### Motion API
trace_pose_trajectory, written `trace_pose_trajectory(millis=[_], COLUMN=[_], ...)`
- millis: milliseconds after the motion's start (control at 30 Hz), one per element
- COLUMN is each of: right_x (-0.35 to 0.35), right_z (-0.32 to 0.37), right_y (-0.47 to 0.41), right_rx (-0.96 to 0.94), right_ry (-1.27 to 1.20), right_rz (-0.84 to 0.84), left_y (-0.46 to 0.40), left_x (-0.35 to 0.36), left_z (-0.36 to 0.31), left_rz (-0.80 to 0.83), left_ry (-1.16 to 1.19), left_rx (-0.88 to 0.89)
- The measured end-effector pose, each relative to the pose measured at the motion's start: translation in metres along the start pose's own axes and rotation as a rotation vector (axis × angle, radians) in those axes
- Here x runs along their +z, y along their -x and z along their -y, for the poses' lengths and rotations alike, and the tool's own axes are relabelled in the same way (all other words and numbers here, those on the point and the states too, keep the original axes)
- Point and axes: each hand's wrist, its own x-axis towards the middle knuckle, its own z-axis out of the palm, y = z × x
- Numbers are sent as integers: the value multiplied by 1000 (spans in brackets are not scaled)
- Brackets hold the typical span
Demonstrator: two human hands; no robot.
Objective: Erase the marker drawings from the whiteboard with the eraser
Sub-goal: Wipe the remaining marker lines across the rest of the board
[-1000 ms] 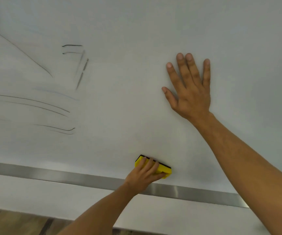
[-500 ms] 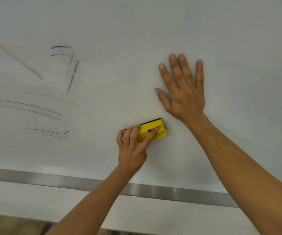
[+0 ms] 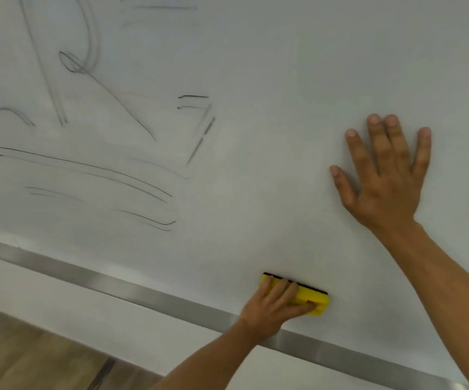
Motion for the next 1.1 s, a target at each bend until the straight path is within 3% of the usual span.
trace_pose_trajectory(millis=[167,267,500,567,667,900,1100], right_x=[7,18,40,43,46,49,50], right_z=[42,69,114,123,131,131,131], right_y=[-26,-55,-108,-112,-111,-111,-109], right_rx=[61,79,171,223,261,265,259], right_ry=[-94,-148,-132,-120,-116,-80,-42], right_rz=[-56,-70,-77,-92,-109,-117,-104], left_y=[0,-8,-45,-51,-40,28,10], left_x=[-54,-102,-188,-195,-181,-92,-122], left_z=[99,186,323,334,332,261,291], left_rz=[-394,-533,-678,-702,-686,-466,-534], left_ry=[142,149,142,149,87,-43,-103], left_rx=[-514,-719,-838,-830,-685,-291,-274])
